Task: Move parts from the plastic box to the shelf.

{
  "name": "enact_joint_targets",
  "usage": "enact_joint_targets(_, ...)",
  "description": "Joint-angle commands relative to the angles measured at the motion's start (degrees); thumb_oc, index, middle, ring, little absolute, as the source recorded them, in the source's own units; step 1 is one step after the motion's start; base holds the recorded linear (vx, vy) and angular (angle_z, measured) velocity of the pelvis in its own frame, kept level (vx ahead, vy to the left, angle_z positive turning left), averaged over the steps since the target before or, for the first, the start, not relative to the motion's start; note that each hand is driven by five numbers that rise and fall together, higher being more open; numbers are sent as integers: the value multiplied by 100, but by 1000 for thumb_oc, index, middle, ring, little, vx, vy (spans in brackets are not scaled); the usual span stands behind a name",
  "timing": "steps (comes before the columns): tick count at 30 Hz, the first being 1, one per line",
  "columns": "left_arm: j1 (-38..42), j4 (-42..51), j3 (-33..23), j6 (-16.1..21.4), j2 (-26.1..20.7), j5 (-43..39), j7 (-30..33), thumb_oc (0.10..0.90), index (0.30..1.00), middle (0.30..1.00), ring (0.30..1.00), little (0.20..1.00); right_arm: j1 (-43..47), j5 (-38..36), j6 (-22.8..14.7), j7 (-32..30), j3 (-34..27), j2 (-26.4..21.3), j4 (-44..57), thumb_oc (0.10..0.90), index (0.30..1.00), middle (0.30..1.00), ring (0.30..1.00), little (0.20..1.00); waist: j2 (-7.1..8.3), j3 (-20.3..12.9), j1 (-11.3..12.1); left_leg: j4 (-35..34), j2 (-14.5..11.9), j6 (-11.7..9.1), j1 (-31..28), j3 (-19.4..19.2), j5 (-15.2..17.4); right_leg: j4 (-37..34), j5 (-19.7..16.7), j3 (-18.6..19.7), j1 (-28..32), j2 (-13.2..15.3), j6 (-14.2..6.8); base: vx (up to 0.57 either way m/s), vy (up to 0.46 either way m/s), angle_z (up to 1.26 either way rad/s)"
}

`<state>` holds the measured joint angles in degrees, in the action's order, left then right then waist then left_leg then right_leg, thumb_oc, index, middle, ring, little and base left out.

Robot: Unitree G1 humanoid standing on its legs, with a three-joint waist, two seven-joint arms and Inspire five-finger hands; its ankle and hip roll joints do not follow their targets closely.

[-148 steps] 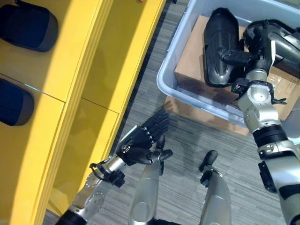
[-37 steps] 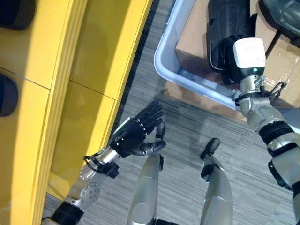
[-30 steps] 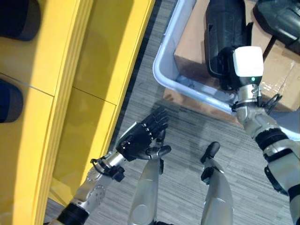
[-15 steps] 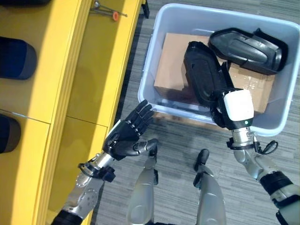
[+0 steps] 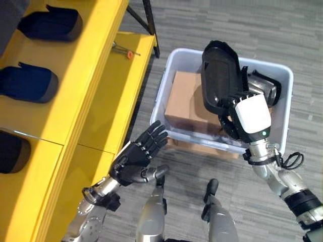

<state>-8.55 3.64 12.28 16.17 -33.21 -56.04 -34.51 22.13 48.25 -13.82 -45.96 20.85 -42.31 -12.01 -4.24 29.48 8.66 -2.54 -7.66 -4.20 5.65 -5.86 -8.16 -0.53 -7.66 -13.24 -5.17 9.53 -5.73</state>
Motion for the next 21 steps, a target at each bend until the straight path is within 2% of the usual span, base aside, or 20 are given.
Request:
enact_joint_targets(1, -5, 625, -106, 392, 52, -208, -272, 900, 1000, 1000, 1000, 1000, 493, -36, -269, -278, -366, -28, 803, 400, 300, 300, 300, 300, 128, -537, 115, 314, 236, 202, -4, 52, 575, 852, 1131, -87, 120, -263, 199, 81, 82, 2)
enact_joint_targets(5, -268, 537, -77, 523, 196, -204, -252, 900, 1000, 1000, 1000, 1000, 85, -207, -327, -164, -420, 107, 1241, 400, 300, 300, 300, 300, 221, -1028, 150, 231, 266, 211, -287, 36, 615, 635, 1074, -179, 524, -167, 143, 115, 150, 4)
enact_joint_targets(9, -365, 436, -3, 571, 302, -89, -60, 900, 1000, 1000, 1000, 1000, -243, -769, -323, -5, -516, 224, 1482, 400, 300, 300, 300, 300, 326, -1434, 149, 162, 303, 248, -522, -21, 671, 492, 1018, -257, 804, -72, 68, 86, 169, 6)
enact_joint_targets(14, -429, 309, 78, 654, 400, 243, 76, 900, 1000, 1000, 1000, 1000, -705, -1046, -280, 80, -644, 458, 1736, 400, 300, 300, 300, 300, 407, -1701, 120, 20, 368, 326, -807, -132, 749, 359, 947, -355, 1073, 48, -32, 51, 137, 1)
enact_joint_targets(15, -439, 274, 84, 638, 427, 293, 172, 900, 1000, 1000, 1000, 1000, -869, -1126, -276, 145, -654, 561, 1837, 400, 300, 300, 300, 300, 433, -1773, 82, -60, 397, 355, -927, -196, 770, 264, 843, -359, 1129, 120, -125, 16, 118, -1)
enact_joint_targets(17, -452, 219, 64, 671, 434, 348, 176, 900, 1000, 1000, 1000, 1000, -1015, -1085, -329, 123, -633, 668, 1915, 400, 300, 300, 300, 300, 451, -1825, 25, -136, 405, 394, -1014, -245, 784, 249, 798, -297, 1136, 145, -185, -19, 66, -4)
enact_joint_targets(19, -452, 120, 30, 731, 383, 365, 186, 900, 1000, 1000, 1000, 1000, -1164, -1030, -440, 100, -630, 775, 2016, 400, 300, 300, 300, 300, 476, -1872, -43, -154, 393, 442, -1055, -277, 811, 415, 880, -202, 1089, 107, -205, -62, -32, -4)
enact_joint_targets(20, -451, 57, -8, 708, 327, 342, 234, 900, 1000, 1000, 1000, 1000, -1242, -1051, -557, 45, -673, 781, 2036, 400, 300, 300, 300, 300, 489, -1882, -95, -126, 424, 499, -1061, -227, 868, 670, 1075, -56, 1045, -20, -139, -67, -63, 3)
enact_joint_targets(21, -449, 57, -8, 708, 327, 342, 234, 900, 1000, 1000, 1000, 1000, -1241, -1051, -558, 45, -674, 781, 2035, 400, 300, 300, 300, 300, 490, -1894, -95, -124, 422, 500, -1039, -225, 858, 666, 1063, -57, 1027, -22, -136, -81, -84, 4)
